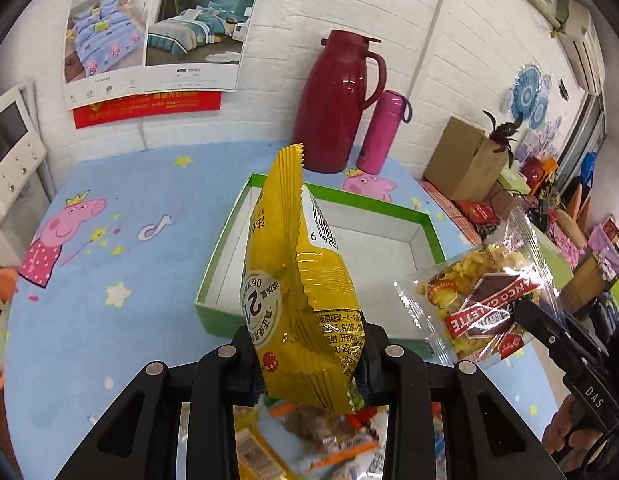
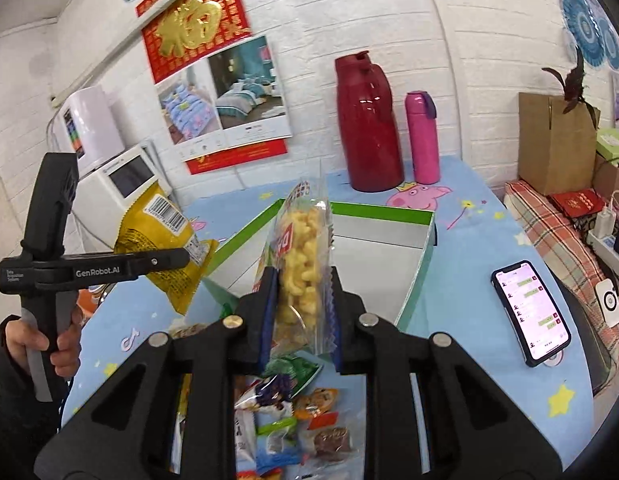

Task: Organize snacks
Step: 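Carry both bags over the green box and release them inside, then withdraw both tools from the box back toward the snack pile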

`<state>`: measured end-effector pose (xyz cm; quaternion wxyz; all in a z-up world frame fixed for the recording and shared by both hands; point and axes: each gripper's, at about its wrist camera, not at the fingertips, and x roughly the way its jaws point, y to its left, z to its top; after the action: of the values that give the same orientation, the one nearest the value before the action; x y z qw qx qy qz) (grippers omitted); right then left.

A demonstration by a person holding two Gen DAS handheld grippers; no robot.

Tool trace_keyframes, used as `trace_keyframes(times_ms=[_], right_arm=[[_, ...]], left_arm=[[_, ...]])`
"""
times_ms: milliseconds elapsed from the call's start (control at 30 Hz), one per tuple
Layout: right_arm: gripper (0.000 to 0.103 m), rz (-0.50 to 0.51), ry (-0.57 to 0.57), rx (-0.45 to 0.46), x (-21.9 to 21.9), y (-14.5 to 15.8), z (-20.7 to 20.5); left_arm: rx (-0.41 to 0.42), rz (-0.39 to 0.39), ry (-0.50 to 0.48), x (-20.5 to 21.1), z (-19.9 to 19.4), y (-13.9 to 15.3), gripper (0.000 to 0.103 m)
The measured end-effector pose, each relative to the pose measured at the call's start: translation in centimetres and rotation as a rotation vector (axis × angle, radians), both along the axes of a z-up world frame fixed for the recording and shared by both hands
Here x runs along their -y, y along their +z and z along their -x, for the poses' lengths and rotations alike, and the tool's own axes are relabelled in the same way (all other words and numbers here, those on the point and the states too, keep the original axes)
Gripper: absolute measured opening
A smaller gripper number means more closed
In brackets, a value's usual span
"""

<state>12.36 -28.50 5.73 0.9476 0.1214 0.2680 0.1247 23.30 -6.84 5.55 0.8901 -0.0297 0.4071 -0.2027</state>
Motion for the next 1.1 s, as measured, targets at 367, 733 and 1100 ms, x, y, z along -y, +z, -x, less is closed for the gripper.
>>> trace_keyframes(times_ms=[367, 733, 1100], right_arm=[[0.025, -0.075, -0.058, -0.098, 2.3, -4.4, -7.0], [0.085, 0.07, -0.054, -0.113, 0.4, -4.6, -6.6], [0.085, 0.096, 0.001, -0.045, -1.0, -0.2, -0.4]], left_arm=[[-0.022, -0.045, 0.032, 3.4, -7.4, -3.6, 0.035], [0.021, -0.139, 0.054, 3.3, -5.7, -4.1, 0.089], [0.144, -0.152, 0.103, 0.7, 1.1, -0.2, 0.089]])
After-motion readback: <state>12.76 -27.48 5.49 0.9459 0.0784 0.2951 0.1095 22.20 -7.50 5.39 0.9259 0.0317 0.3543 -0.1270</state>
